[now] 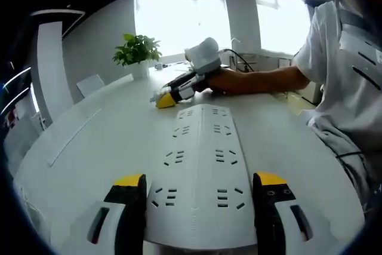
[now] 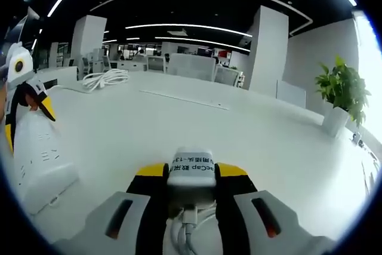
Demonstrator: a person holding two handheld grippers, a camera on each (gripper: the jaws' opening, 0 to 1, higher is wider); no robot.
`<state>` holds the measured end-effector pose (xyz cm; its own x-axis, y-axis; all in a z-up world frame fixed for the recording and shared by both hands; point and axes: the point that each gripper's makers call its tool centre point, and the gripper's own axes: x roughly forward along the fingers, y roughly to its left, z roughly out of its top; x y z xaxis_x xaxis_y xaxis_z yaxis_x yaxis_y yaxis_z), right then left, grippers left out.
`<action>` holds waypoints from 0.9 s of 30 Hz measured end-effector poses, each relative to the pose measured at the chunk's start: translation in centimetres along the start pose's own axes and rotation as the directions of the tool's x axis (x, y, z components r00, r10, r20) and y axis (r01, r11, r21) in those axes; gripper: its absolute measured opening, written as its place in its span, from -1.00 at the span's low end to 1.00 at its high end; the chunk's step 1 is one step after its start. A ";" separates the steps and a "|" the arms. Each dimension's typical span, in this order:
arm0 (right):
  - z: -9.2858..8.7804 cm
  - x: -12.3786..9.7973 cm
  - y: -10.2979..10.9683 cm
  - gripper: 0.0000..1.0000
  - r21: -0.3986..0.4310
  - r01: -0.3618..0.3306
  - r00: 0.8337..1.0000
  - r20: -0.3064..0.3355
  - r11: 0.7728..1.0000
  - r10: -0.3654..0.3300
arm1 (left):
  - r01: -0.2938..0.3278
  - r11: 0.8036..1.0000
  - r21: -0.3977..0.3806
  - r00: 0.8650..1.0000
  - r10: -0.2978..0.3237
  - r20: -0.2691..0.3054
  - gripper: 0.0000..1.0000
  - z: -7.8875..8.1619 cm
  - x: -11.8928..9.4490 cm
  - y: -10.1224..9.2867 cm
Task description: Straighten the power strip on the desk, plug the charger into it
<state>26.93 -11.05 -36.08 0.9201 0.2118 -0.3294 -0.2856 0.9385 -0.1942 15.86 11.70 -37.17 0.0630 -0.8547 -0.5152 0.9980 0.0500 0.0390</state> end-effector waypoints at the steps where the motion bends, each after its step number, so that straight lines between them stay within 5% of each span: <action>1: 0.0 0.0 0.1 -0.41 -0.002 -0.005 1.000 0.001 1.000 0.005 | 0.000 1.000 0.000 1.000 0.000 0.002 0.47 0.0 0.0 0.0; 27: 0.5 -1.0 0.7 -0.41 0.050 -0.035 0.999 0.034 0.998 0.033 | 0.003 1.000 -0.010 1.000 -0.003 0.013 0.48 0.2 0.2 -0.8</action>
<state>25.95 -10.42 -35.41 0.9186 0.2521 -0.3043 -0.3039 0.9429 -0.1363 15.03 11.41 -37.14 0.0600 -0.8618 -0.5037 0.9982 0.0527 0.0288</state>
